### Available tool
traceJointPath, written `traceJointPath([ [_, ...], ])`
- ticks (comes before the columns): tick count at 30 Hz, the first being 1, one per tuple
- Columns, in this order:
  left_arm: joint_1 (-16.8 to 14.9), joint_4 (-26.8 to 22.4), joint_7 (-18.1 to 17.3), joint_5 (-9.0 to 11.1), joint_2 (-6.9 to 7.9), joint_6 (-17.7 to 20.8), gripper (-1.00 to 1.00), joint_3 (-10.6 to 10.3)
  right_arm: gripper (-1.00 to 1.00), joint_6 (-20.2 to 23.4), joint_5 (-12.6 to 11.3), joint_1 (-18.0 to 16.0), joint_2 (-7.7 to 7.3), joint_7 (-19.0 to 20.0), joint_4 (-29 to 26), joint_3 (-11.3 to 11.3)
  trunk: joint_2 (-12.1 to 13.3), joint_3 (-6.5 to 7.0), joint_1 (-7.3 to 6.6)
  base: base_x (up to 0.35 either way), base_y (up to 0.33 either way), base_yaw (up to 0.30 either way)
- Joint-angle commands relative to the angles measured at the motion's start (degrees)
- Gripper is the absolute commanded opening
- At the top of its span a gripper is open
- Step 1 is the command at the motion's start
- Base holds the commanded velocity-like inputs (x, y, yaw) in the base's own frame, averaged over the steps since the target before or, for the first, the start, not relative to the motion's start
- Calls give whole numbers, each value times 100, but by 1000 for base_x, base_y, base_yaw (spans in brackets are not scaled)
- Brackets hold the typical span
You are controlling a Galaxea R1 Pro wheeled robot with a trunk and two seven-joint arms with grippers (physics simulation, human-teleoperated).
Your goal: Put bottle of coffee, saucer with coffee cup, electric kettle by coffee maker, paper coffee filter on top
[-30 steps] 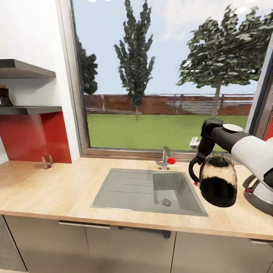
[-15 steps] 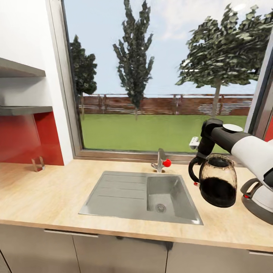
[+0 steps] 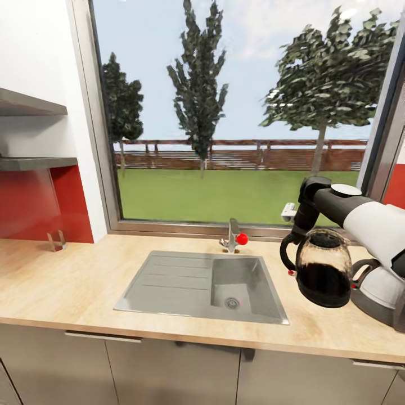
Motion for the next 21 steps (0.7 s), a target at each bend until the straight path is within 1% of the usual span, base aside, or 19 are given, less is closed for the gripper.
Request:
traceJointPath([
  [1,4,-6,-40,21,0,-5,100,44,-100,42,30,-2,-2,26,-16,17,-3,0,2,-3,-3,0],
  [4,4,-6,-40,21,0,-3,100,44,-100,42,30,-2,0,23,-15,20,-3,0,2,13,-7,0],
  [9,4,-6,-40,21,0,-4,100,44,-100,42,30,-2,-7,22,-15,18,-3,0,2,74,-97,0],
  [18,4,-5,-40,21,-2,-10,100,44,-100,42,36,-2,-8,19,-16,18,-3,0,2,6,-14,0],
  [21,4,-2,-40,21,-19,-10,100,44,-100,42,36,-2,-8,18,-16,18,-3,0,2,0,-170,0],
])
